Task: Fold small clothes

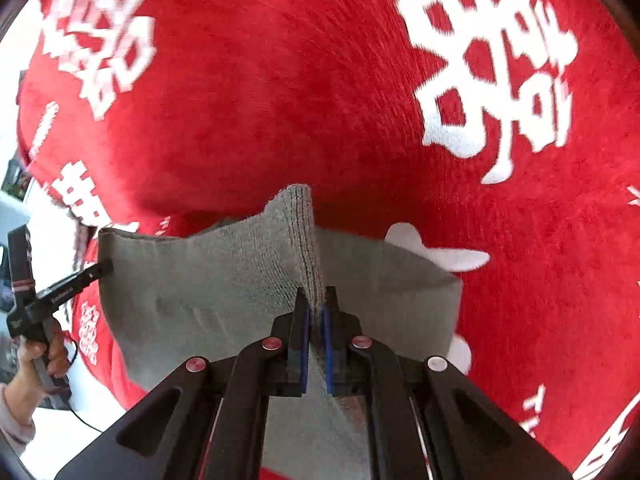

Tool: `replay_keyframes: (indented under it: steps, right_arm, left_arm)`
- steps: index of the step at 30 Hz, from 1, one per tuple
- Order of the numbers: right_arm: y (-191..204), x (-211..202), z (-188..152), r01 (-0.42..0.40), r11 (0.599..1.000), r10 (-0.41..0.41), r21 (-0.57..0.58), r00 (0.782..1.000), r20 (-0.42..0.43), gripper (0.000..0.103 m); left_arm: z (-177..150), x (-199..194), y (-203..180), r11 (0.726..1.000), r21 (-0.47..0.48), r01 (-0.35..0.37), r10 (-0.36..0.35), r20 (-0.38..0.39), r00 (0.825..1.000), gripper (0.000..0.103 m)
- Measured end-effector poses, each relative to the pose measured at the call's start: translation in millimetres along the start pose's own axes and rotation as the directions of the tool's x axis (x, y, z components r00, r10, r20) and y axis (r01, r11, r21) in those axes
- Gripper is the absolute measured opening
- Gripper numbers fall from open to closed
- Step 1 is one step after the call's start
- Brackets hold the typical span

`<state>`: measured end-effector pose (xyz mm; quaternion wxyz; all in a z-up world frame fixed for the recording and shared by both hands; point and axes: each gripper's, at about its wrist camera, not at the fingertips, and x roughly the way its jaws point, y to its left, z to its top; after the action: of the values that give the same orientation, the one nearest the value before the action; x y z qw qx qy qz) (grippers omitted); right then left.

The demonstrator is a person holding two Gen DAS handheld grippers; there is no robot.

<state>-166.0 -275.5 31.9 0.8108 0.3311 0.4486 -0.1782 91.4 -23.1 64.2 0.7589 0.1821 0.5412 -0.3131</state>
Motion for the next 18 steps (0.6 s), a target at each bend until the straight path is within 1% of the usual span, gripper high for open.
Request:
replay_keyframes:
  steps: [2,4,5,8,10,11,12,13,14,15,16,17,18]
  right_arm:
    - [-11.2,28.6,3.4,0.011,0.999,-0.009,0.039,0.999,-0.039,0.006]
    - [-24.3,56.0,3.0,0.027,0.996,-0.021,0.079,0.997,-0.077,0.006]
    - [-28.0,62.4,2.9,0.030,0.995,-0.021,0.097,0.995,-0.099,0.006]
    - [-43.0,81.7,1.0,0.037,0.988,-0.019,0.147,0.992,-0.124,0.006]
    - [-51.1,83.2,-0.7,0.033,0.983,-0.012,0.182,0.993,-0.117,0.008]
    - [-53.7,82.2,-0.2,0.035,0.980,-0.012,0.197,0.993,-0.114,0.009]
    - [-56.6,80.2,-0.2,0.047,0.977,-0.025,0.208,0.994,-0.109,0.015]
    - [-59.7,76.6,0.4,0.078,0.973,-0.057,0.215,0.993,-0.103,0.019]
    - [-64.9,75.1,1.1,0.102,0.970,-0.081,0.223,0.992,-0.101,0.020]
    - [-68.0,71.7,2.0,0.149,0.963,-0.129,0.224,0.986,-0.103,0.020]
    - [-70.4,67.4,2.8,0.209,0.954,-0.188,0.216,0.975,-0.116,0.021]
    - [-72.9,63.9,2.9,0.214,0.952,-0.192,0.218,0.974,-0.120,0.021]
    - [-75.4,58.3,1.5,0.187,0.954,-0.164,0.233,0.980,-0.116,0.023]
  left_arm:
    - [3.4,30.7,-3.0,0.999,-0.005,-0.039,0.039,-0.042,0.998,0.008]
    - [0.5,59.8,-6.0,0.997,-0.005,-0.081,0.080,-0.088,0.993,0.008]
    - [-1.0,71.8,-7.1,0.995,0.003,-0.102,0.101,-0.106,0.989,0.008]
    - [-7.1,91.1,-5.6,0.989,0.019,-0.147,0.148,-0.118,0.982,0.009]
    - [-5.5,93.5,-2.9,0.988,0.011,-0.151,0.151,-0.114,0.982,0.009]
    - [-3.1,93.8,-0.3,0.988,0.004,-0.152,0.151,-0.119,0.981,0.014]
    - [-0.9,93.5,2.8,0.985,-0.001,-0.172,0.171,-0.122,0.978,0.031]
    - [1.4,91.3,7.6,0.975,-0.006,-0.220,0.218,-0.116,0.969,0.044]
    - [3.2,87.6,13.4,0.959,-0.012,-0.283,0.280,-0.101,0.955,0.068]
    - [3.5,83.3,17.7,0.947,-0.018,-0.320,0.318,-0.084,0.944,0.073]
    - [3.6,78.0,22.8,0.940,-0.020,-0.341,0.339,-0.070,0.938,0.073]
    - [2.9,73.0,30.1,0.942,-0.019,-0.334,0.331,-0.086,0.940,0.073]
    - [1.5,70.2,34.0,0.949,-0.022,-0.315,0.311,-0.107,0.944,0.073]
